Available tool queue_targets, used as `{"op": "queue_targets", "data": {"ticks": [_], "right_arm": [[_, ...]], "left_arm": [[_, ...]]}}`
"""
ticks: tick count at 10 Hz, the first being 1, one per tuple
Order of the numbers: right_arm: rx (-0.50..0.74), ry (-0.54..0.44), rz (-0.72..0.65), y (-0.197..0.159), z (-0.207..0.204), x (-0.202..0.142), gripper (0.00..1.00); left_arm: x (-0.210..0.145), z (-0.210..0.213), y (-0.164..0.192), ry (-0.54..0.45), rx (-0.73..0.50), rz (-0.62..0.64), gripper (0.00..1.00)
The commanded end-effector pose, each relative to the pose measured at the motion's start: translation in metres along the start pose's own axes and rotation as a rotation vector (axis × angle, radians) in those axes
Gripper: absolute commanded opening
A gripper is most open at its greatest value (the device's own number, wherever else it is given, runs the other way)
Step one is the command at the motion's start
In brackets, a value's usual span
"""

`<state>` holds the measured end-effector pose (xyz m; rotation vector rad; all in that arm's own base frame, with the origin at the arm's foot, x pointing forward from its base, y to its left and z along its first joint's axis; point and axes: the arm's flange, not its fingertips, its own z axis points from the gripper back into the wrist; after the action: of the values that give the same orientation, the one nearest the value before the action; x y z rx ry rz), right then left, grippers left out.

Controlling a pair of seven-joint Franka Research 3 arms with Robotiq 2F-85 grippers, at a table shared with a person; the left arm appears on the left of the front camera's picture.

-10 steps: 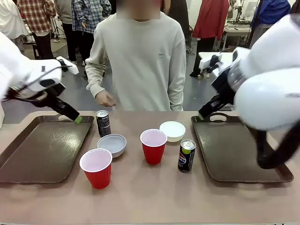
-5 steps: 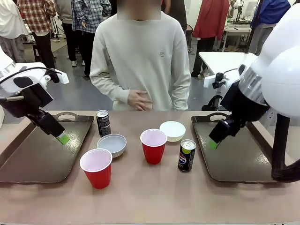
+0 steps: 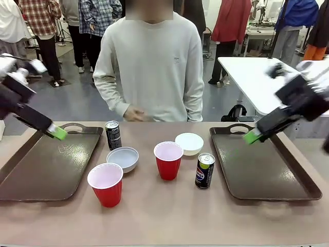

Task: Prepare tableware on both trays.
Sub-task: Pick up a Picnic Bowl from the table and place it on a Handle tray.

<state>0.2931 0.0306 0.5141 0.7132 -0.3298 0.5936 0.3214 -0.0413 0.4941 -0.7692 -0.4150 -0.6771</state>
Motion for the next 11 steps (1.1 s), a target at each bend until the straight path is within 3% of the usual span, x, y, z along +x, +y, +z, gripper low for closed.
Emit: {"op": "queue_targets", "data": {"ticks": [1,2,3,6,9,11], "right_arm": [[0.402,-0.237,-0.190,-0.051,0.043,-0.073,1.00],[0.479,-0.316,-0.243,-0.075,0.051,-0.101,1.00],[0.552,-0.331,-0.320,-0.095,0.051,-0.126,1.00],[0.614,-0.328,-0.469,-0.128,0.054,-0.177,1.00],[0.542,-0.284,-0.533,-0.128,0.054,-0.170,1.00],[0.381,-0.289,-0.501,-0.099,0.054,-0.145,1.00]], "left_arm": [[-0.055,0.020,0.037,-0.132,-0.306,0.097,1.00],[-0.072,0.027,0.054,-0.168,-0.367,0.153,1.00],[-0.096,0.039,0.064,-0.151,-0.401,0.209,1.00],[-0.149,0.070,0.086,-0.062,-0.297,0.405,1.00],[-0.154,0.101,0.077,-0.091,-0.158,0.445,1.00],[-0.145,0.105,0.065,-0.088,-0.026,0.457,1.00]]}}
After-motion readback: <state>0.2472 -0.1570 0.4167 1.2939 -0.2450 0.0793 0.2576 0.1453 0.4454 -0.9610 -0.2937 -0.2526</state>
